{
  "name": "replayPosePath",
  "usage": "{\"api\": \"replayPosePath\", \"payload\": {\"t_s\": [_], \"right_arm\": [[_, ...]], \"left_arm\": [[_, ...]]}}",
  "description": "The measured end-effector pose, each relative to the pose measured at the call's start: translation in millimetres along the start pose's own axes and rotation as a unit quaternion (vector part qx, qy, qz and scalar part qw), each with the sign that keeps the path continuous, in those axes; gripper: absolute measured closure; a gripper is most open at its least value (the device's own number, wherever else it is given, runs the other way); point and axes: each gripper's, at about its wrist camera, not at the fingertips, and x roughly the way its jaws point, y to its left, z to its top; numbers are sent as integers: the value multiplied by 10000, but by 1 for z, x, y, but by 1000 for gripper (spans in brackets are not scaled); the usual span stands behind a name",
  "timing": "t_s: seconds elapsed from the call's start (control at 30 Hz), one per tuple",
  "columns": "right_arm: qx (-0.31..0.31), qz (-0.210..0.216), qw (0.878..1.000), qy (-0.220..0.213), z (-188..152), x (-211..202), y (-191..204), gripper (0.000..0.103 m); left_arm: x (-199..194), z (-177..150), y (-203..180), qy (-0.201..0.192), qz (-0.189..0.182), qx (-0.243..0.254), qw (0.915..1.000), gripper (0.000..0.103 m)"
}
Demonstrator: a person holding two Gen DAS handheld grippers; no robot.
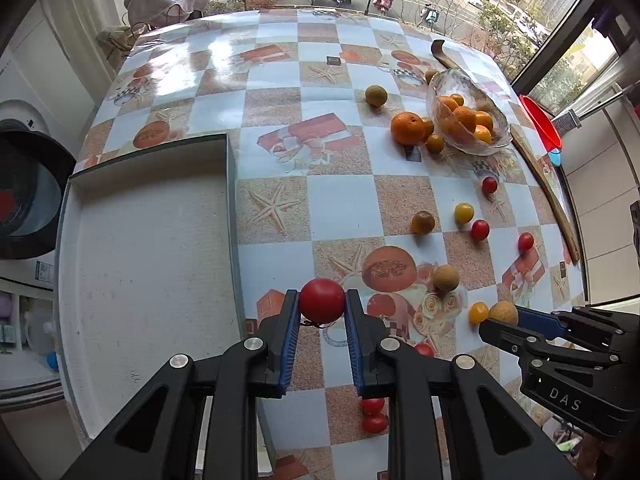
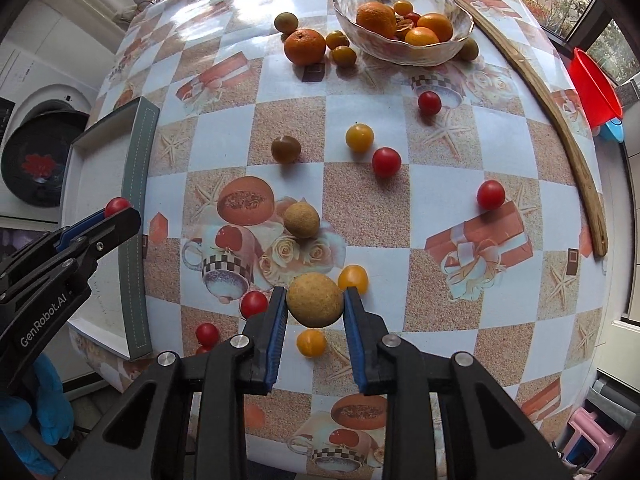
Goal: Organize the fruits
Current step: 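Carry both fruits over the white tray and open both grippers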
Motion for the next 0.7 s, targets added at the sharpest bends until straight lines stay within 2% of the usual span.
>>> {"api": "replayPosePath", "payload": {"t_s": [0.37,0.7], "right_arm": [[-803,282,9963,90,22,2,94,72],[-1553,481,9859,382,26,33,183,72]], "left_arm": [[-21,-20,89,-172,484,-651,9966,79],[-10,-58,156,95,856,-1212,9889,79]]}}
